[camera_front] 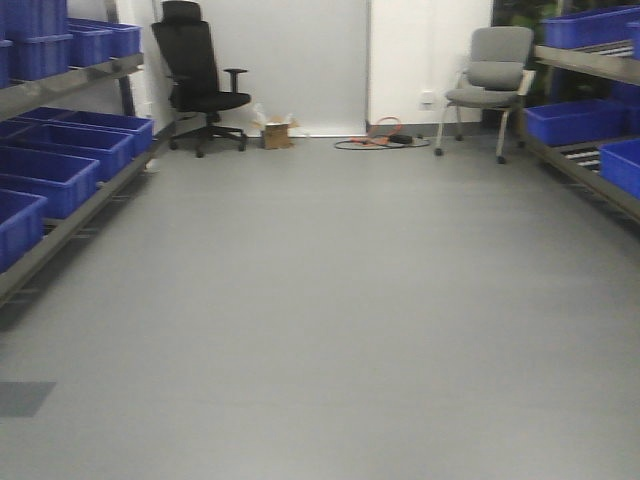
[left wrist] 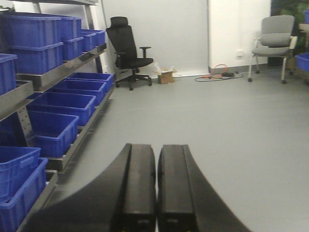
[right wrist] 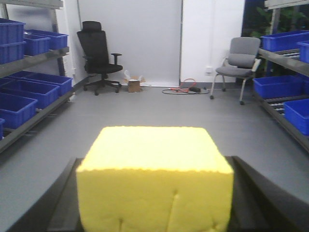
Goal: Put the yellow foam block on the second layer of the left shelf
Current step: 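Turn and drive the base down the aisle toward the shelf rack, then approach the shelf rack and raise the right gripper over a blue bin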
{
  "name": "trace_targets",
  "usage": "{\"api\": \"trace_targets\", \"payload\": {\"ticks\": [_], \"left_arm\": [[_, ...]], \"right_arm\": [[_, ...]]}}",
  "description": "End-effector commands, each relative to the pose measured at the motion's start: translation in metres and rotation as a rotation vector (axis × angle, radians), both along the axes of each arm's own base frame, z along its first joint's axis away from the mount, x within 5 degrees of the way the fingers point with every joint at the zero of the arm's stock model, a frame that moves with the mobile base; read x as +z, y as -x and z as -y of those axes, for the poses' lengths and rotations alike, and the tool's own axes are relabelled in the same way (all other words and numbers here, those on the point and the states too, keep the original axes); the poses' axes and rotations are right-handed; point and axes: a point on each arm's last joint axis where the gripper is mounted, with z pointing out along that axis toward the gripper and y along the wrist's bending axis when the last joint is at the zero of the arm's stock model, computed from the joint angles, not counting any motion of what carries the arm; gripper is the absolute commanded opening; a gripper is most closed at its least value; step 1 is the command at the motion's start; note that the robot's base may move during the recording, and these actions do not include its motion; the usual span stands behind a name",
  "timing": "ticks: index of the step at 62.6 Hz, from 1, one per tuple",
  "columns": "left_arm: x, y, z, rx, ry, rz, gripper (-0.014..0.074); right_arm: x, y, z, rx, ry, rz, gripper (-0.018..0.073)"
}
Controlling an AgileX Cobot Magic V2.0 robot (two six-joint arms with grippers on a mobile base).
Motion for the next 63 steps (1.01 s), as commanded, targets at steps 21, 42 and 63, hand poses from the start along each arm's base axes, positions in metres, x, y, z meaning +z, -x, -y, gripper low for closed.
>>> {"api": "trace_targets", "payload": {"ticks": [21,42,63], "left_arm": [[0.0003,0.0010,-0.0001,0.001,0.008,0.079,0.0124],[0.0003,0.0010,-0.0001,0.001,0.008,0.079,0.0124],[0.0003,0.0010,-0.0001,0.001,0.008,0.079,0.0124]], "right_arm": [[0.0177,0.0018,0.0004,-0.006,-0.002,0.113,0.0454],[0.0177,0.0018,0.0004,-0.006,-0.002,0.113,0.0454],[0.0177,0.0018,0.0004,-0.006,-0.002,0.113,0.0454]]}}
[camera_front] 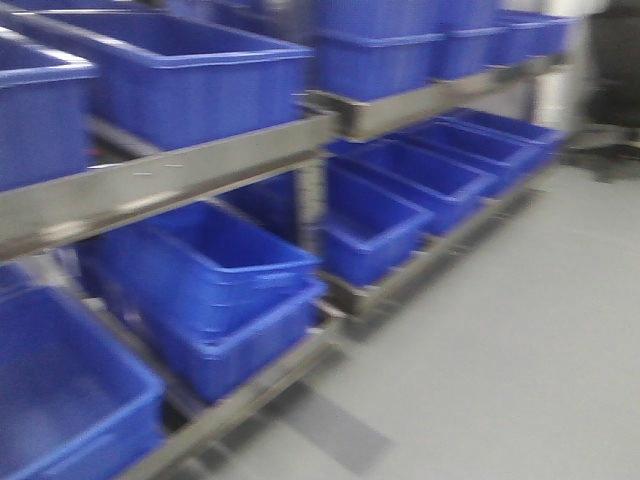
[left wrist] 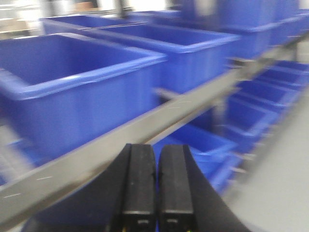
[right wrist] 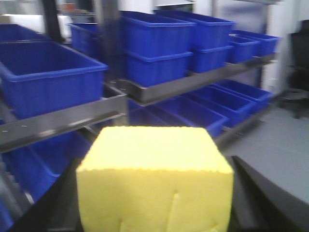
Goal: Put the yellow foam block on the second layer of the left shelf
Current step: 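Approach the shelf rack and raise the right gripper over a blue bin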
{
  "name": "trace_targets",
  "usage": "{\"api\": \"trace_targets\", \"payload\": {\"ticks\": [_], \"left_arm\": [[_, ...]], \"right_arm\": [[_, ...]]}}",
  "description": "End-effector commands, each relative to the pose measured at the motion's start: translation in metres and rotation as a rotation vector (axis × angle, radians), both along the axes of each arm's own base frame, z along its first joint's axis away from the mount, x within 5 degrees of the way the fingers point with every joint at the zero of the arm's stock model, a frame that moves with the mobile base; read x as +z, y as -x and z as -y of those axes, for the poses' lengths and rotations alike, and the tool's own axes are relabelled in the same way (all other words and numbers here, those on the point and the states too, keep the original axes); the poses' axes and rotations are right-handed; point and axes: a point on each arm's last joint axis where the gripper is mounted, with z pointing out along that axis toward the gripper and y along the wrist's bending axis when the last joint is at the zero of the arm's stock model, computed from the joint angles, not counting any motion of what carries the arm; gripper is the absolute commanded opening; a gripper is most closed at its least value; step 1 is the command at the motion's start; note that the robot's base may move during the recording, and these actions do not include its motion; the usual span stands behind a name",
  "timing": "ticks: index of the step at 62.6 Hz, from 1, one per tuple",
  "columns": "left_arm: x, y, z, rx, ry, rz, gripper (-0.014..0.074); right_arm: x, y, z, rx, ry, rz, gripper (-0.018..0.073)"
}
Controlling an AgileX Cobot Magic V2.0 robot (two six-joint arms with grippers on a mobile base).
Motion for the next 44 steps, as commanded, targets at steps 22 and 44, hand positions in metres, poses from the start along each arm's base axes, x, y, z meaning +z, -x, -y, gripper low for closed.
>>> {"api": "trace_targets", "payload": {"ticks": [22,44], "left_arm": [[0.0003,0.0010,-0.0001,0.001,0.008,0.079,0.0124],[0.0003,0.0010,-0.0001,0.001,0.008,0.079,0.0124]], "right_arm": [[0.0177,0.0018,0.0004,-0.006,-0.002,0.113,0.0454],[0.0177,0.0018,0.0004,-0.006,-0.002,0.113,0.0454]]}}
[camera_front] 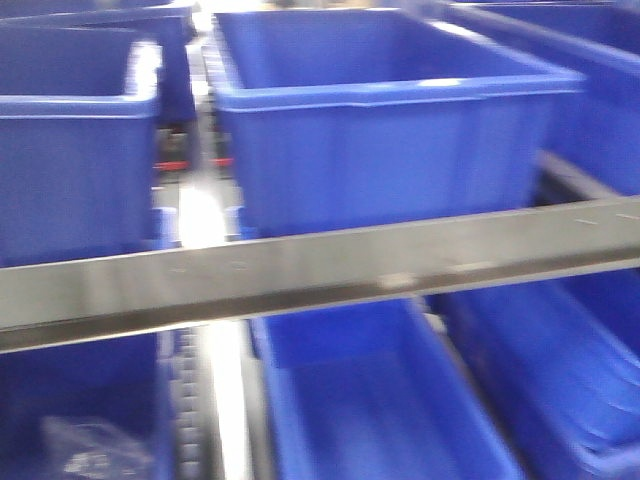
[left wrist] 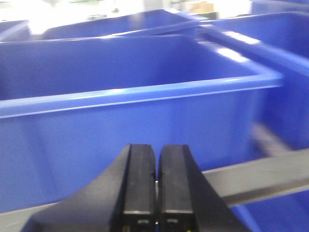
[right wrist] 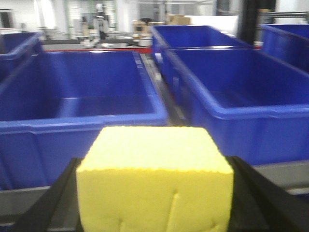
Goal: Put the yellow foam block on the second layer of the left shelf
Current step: 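Approach the shelf rack and raise the right gripper over a blue bin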
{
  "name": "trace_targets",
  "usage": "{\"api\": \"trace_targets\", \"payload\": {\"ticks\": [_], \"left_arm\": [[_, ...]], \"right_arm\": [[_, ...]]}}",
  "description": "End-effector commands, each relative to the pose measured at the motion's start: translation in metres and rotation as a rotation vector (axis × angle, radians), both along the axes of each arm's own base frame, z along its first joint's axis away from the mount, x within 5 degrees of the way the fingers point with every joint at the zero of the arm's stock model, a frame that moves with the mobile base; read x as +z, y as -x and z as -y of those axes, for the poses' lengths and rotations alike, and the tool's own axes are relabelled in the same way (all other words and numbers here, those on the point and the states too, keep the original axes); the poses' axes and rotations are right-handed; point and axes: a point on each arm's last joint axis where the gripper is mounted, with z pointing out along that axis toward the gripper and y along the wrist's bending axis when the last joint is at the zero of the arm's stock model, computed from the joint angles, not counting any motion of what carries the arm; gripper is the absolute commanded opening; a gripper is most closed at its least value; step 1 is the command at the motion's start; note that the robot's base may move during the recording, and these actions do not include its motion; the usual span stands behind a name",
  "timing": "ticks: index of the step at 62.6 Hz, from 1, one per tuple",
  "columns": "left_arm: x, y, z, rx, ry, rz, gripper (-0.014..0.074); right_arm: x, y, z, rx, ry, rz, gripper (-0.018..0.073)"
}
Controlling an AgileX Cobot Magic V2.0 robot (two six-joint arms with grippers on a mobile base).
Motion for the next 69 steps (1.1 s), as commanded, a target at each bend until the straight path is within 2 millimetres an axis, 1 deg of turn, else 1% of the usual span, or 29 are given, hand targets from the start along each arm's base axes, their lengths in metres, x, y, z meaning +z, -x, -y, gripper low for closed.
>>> {"api": "trace_targets", "payload": {"ticks": [1,69], "left_arm": [[0.0003,0.0010,-0.0001,0.001,0.008,0.079,0.0124],[0.0003,0.0010,-0.0001,0.001,0.008,0.079,0.0124]], "right_arm": [[0.0177,0.0018,0.0004,-0.006,-0.002,0.113,0.0454],[0.0177,0.0018,0.0004,-0.006,-0.002,0.113,0.0454]]}}
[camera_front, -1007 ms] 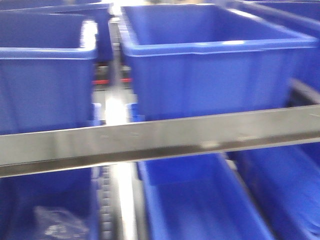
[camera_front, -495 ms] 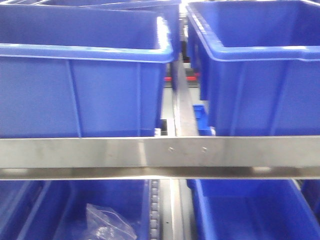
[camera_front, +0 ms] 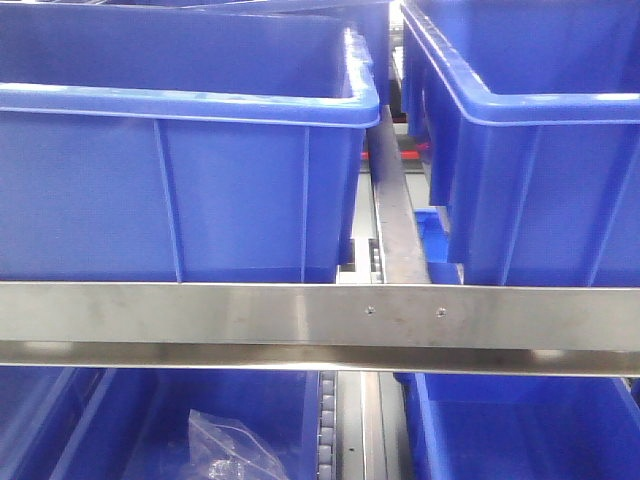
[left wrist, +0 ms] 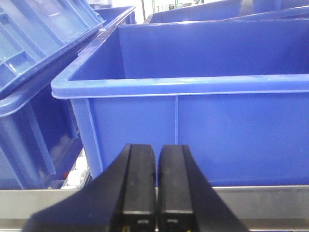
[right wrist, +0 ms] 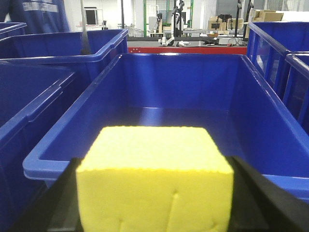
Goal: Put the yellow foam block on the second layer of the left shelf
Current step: 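Approach the shelf rack and raise the right gripper over a blue bin, then lower the block into the blue bin and open the right gripper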
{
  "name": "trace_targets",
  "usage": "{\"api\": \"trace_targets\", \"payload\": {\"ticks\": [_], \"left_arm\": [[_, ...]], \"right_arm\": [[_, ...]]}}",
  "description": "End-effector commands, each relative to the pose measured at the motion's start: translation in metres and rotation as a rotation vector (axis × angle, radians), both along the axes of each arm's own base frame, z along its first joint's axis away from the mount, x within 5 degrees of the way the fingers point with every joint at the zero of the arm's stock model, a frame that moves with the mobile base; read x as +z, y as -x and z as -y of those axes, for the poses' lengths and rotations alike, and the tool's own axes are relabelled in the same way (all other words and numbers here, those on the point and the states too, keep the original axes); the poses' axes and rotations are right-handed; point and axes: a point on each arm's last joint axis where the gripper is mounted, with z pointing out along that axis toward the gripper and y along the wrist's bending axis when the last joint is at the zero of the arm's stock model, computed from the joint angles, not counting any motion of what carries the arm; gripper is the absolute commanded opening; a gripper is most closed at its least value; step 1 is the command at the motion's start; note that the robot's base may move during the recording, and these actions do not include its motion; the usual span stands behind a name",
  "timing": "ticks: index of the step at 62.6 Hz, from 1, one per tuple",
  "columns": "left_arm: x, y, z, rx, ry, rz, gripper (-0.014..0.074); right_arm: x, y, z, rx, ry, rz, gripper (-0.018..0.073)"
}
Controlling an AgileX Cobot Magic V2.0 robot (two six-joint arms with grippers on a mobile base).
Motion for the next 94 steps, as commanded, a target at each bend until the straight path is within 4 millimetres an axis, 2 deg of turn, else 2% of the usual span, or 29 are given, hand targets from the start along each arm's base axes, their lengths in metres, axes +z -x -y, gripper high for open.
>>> {"api": "trace_targets", "payload": {"ticks": [1,44,53,61,76,85,94], "left_arm": [[0.000,0.001,0.000,0.001,0.008,0.079,0.0124],[0.000,0.001,0.000,0.001,0.008,0.079,0.0124],[0.000,0.001,0.000,0.001,0.008,0.079,0.0124],[0.000,0.001,0.000,0.001,0.008,0.079,0.0124],[0.000,0.001,0.000,0.001,0.008,0.079,0.0124],[0.000,0.001,0.000,0.001,0.008,0.079,0.0124],[0.000,0.001,0.000,0.001,0.008,0.079,0.0124]], "right_arm": [[0.018,0.002,0.000,-0.006,-0.003,0.113,0.0454],[0.021,0.002,0.000,-0.005,-0.005,0.150,0.0454],[0.028,-0.009,0.000,-0.005,-0.002,0.084,0.0419],[0.053,-0.034,-0.002,-0.005,0.001,0.030,0.0365],[0.087,-0.115,-0.006,-0.004,0.006,-0.052,0.0358],[0.086,-0.163,-0.009,-0.004,0.010,-0.115,0.0361],[0.079,-0.199,-0.011,-0.004,0.012,-0.167,0.0365]]}}
